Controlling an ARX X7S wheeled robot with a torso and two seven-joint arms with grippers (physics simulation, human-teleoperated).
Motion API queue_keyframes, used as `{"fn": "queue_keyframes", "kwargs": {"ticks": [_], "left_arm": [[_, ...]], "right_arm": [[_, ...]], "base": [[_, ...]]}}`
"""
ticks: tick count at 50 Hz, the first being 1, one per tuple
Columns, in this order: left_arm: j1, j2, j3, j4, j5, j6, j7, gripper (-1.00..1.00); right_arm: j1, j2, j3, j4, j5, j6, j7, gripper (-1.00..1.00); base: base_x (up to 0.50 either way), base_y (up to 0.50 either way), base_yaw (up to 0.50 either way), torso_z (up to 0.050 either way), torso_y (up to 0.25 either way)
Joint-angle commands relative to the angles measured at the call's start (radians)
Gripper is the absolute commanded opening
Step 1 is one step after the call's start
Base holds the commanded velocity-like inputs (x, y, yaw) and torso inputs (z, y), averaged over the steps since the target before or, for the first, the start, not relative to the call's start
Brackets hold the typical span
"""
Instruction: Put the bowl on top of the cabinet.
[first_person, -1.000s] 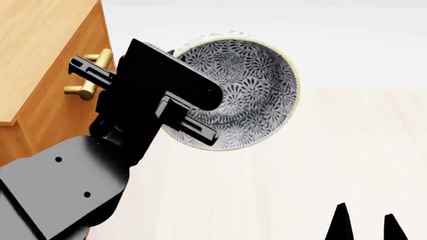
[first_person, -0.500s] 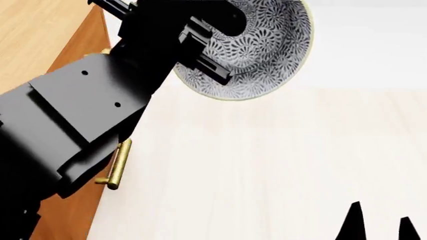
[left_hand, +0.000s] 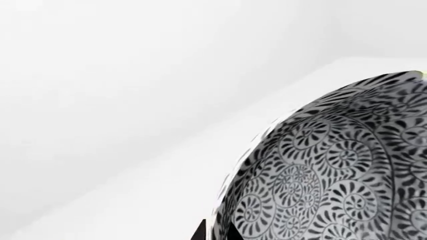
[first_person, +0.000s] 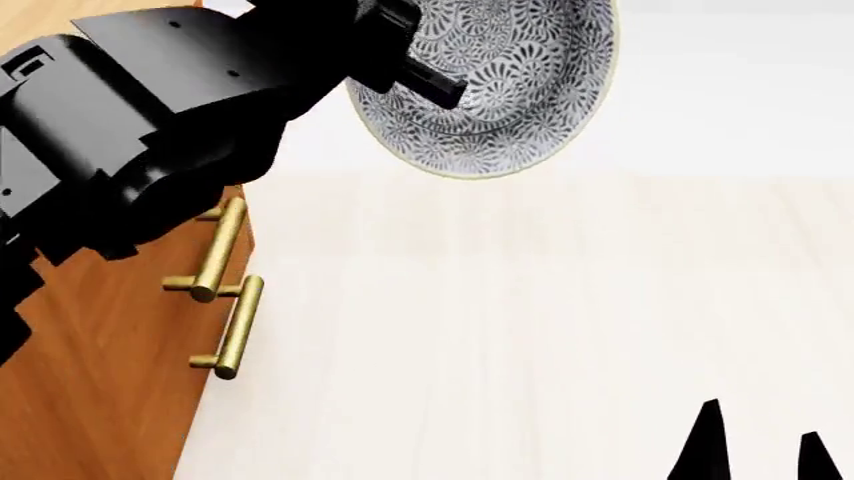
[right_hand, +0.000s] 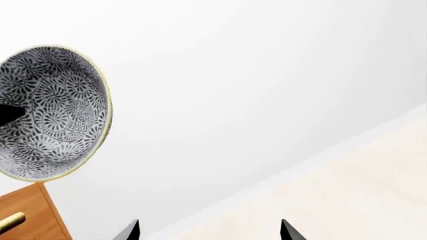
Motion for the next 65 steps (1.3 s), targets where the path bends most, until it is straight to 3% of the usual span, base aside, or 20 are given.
{"fn": "queue_keyframes", "kwargs": {"ticks": [1,23,33,37,48,52,56,65], "left_arm": [[-0.139,0.002,0.183,-0.147,-0.310,0.035,0.031,-1.00],[-0.223,0.002,0.206,-0.269,-0.460,-0.040,0.086,-1.00],[-0.222,0.000,0.213,-0.449,-0.689,-0.035,0.053,-1.00],[-0.237,-0.028,0.316,-0.449,-0.886,-0.006,0.017,-1.00],[-0.260,-0.066,0.843,-0.449,-1.524,0.095,-0.065,-1.00],[-0.269,-0.071,0.983,-0.449,-1.706,0.095,-0.075,-1.00],[-0.271,-0.088,1.045,-0.449,-1.842,0.098,-0.075,-1.00],[-0.296,-0.113,1.105,-0.449,-1.942,0.108,-0.091,-1.00]], "right_arm": [[0.010,0.000,-0.008,0.008,-0.007,0.007,0.007,1.00],[0.016,0.004,-0.020,0.004,-0.009,0.014,0.009,1.00],[0.013,0.006,-0.018,0.001,-0.003,0.013,0.009,1.00],[0.022,0.004,-0.024,0.012,-0.006,0.016,0.005,1.00],[0.027,0.004,-0.029,0.018,-0.014,0.018,0.011,1.00],[0.033,0.003,-0.030,0.026,-0.021,0.019,0.017,1.00],[0.033,0.004,-0.030,0.027,-0.022,0.019,0.020,1.00],[0.043,0.002,-0.035,0.040,-0.026,0.024,0.024,1.00]], "base": [[0.00,0.00,0.00,0.000,0.010],[0.00,0.00,0.00,0.000,0.000],[0.00,0.00,0.00,0.000,0.001],[0.00,0.00,0.00,0.000,0.000],[0.00,0.00,0.00,0.001,0.000],[0.00,0.00,0.00,0.000,0.000],[0.00,0.00,0.00,0.000,0.003],[0.00,0.00,0.00,0.000,0.000]]}}
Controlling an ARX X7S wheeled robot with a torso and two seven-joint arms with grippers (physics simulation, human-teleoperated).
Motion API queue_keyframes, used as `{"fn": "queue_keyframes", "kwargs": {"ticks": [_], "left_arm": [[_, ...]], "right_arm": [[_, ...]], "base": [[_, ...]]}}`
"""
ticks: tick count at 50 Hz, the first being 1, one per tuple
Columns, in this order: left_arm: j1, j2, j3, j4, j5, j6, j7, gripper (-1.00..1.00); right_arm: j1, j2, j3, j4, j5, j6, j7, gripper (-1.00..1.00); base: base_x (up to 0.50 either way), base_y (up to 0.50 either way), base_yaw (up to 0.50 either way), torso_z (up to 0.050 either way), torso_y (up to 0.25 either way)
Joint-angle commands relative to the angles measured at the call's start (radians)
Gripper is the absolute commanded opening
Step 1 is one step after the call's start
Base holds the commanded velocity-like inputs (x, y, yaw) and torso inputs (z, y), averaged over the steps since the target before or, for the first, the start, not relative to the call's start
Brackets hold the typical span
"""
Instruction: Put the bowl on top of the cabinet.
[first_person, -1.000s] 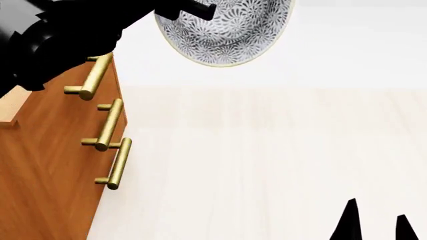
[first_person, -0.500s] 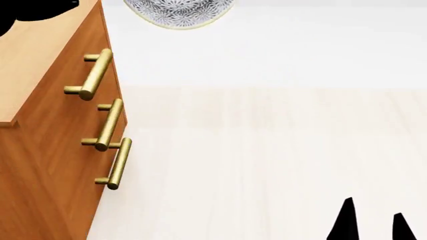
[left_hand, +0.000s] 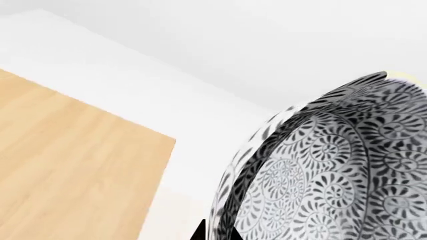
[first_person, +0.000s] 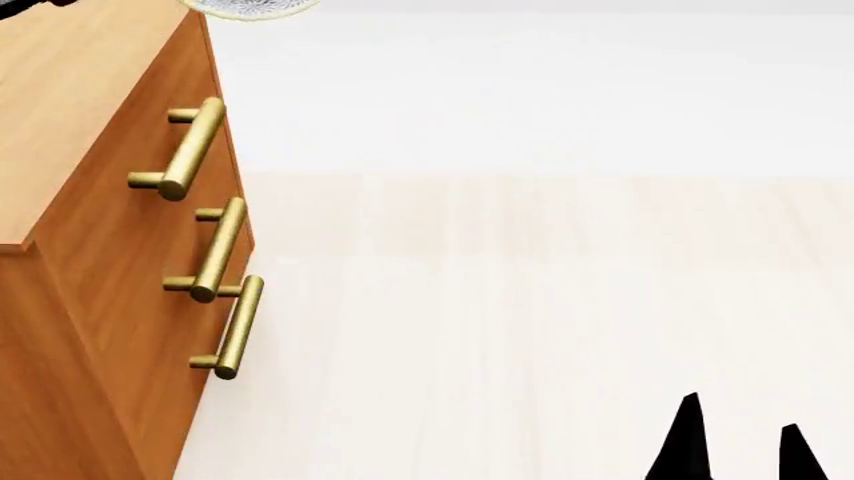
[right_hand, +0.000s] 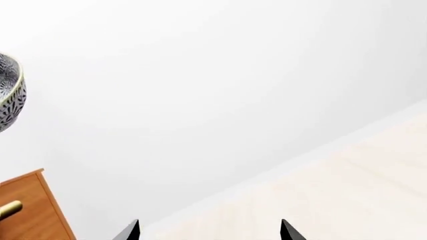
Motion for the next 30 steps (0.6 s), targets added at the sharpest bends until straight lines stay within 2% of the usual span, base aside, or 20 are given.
{"fn": "queue_keyframes", "kwargs": {"ticks": [1,4,9,30], "left_arm": [[-0.033,-0.037,0.142,-0.015,-0.246,0.034,-0.035,-1.00],[-0.019,-0.058,0.116,-0.015,-0.270,0.034,-0.081,-1.00],[-0.021,-0.080,0.088,-0.015,-0.266,0.025,-0.087,-1.00],[-0.042,-0.130,0.053,-0.015,-0.262,0.016,-0.192,-1.00]], "right_arm": [[0.008,0.000,-0.004,0.011,-0.003,0.003,0.004,1.00],[0.011,0.000,-0.006,0.013,-0.007,0.004,0.007,1.00],[0.006,0.001,-0.007,0.007,-0.009,0.003,0.009,1.00],[0.009,0.001,-0.013,0.007,-0.014,0.000,0.010,1.00]], "base": [[0.00,0.00,0.00,0.000,0.000],[0.00,0.00,0.00,0.000,0.000],[0.00,0.00,0.00,0.000,0.000],[0.00,0.00,0.00,0.000,0.000]]}}
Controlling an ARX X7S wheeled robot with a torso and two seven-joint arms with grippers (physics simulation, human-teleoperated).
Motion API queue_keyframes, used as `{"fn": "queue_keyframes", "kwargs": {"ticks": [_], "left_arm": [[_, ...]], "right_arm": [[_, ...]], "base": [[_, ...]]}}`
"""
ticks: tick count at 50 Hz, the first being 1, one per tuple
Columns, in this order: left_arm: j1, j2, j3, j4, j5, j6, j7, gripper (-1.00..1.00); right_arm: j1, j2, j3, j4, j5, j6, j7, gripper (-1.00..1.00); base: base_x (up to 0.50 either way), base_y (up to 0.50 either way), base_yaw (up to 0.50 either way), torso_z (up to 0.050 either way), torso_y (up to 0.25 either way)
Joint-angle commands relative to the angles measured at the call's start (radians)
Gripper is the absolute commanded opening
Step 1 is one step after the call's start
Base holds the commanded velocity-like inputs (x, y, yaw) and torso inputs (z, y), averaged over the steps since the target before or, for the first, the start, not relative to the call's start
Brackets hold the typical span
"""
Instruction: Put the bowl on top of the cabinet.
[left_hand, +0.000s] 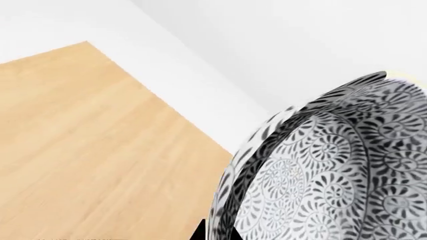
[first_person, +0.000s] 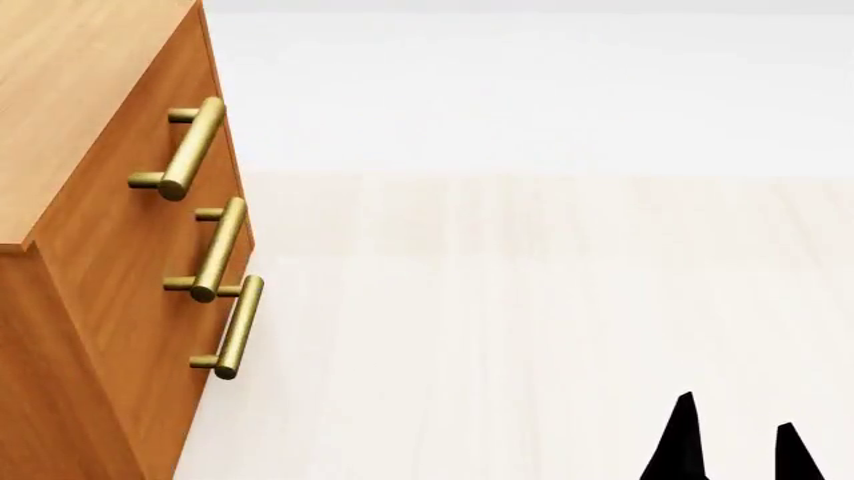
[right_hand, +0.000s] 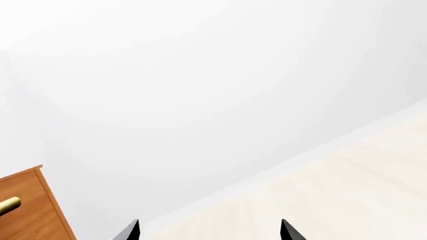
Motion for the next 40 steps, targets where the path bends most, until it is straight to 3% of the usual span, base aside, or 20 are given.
{"fn": "queue_keyframes", "kwargs": {"ticks": [1,18,40], "left_arm": [[-0.014,-0.028,-0.036,-0.012,-0.018,0.007,-0.065,-1.00],[-0.010,-0.044,-0.114,-0.011,-0.011,0.090,-0.233,-1.00],[0.030,-0.068,-0.199,-0.011,-0.023,0.109,-0.255,-1.00]], "right_arm": [[0.004,0.000,-0.004,0.003,-0.004,0.000,0.002,1.00],[0.008,0.002,-0.006,0.011,0.004,0.001,-0.003,1.00],[0.017,0.000,-0.009,0.026,-0.003,-0.002,0.002,1.00]], "base": [[0.00,0.00,0.00,0.000,0.000],[0.00,0.00,0.00,0.001,0.001],[0.00,0.00,0.00,0.000,0.000]]}}
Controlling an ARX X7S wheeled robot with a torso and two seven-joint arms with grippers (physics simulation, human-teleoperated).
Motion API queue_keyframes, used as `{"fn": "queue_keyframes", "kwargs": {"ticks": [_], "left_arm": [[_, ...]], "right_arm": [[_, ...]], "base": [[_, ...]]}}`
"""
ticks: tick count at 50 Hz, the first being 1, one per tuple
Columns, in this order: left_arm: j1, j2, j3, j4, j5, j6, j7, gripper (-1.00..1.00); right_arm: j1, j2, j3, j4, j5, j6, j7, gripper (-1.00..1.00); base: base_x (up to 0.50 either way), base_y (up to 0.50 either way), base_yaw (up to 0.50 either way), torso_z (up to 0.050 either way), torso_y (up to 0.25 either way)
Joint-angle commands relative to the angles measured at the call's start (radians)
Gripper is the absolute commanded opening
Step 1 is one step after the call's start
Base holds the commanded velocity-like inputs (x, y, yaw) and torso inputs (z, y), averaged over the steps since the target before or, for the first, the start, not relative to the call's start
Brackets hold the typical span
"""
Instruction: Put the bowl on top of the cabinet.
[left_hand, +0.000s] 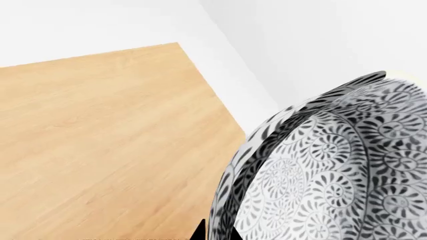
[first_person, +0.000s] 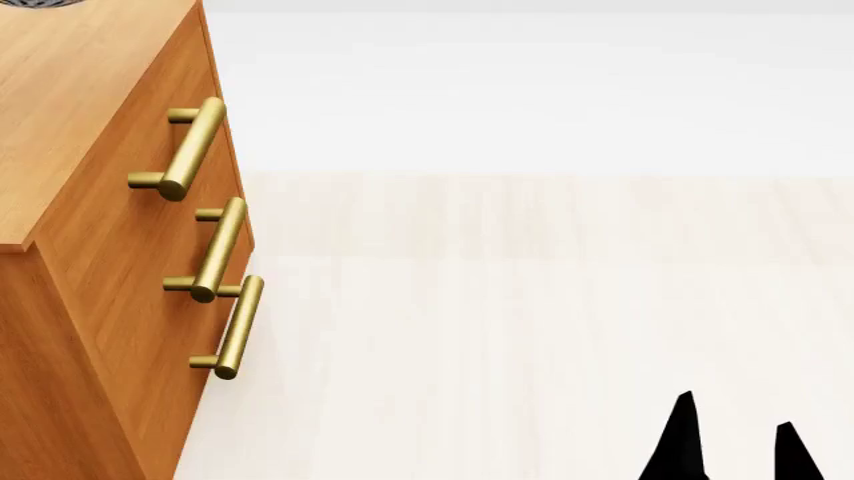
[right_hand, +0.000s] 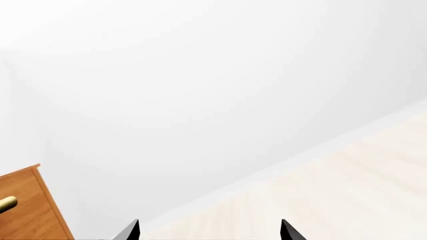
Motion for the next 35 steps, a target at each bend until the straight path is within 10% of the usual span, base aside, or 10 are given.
{"fn": "queue_keyframes", "kwargs": {"ticks": [1,35], "left_arm": [[0.013,-0.022,-0.059,-0.010,-0.001,0.003,-0.002,-1.00],[0.023,-0.034,-0.158,-0.009,-0.004,0.095,-0.180,-1.00]], "right_arm": [[0.006,-0.001,-0.003,0.010,-0.004,0.000,0.002,1.00],[0.016,0.002,-0.014,0.023,0.010,0.009,-0.009,1.00]], "base": [[0.00,0.00,0.00,0.000,0.000],[0.00,0.00,0.00,0.000,0.000]]}}
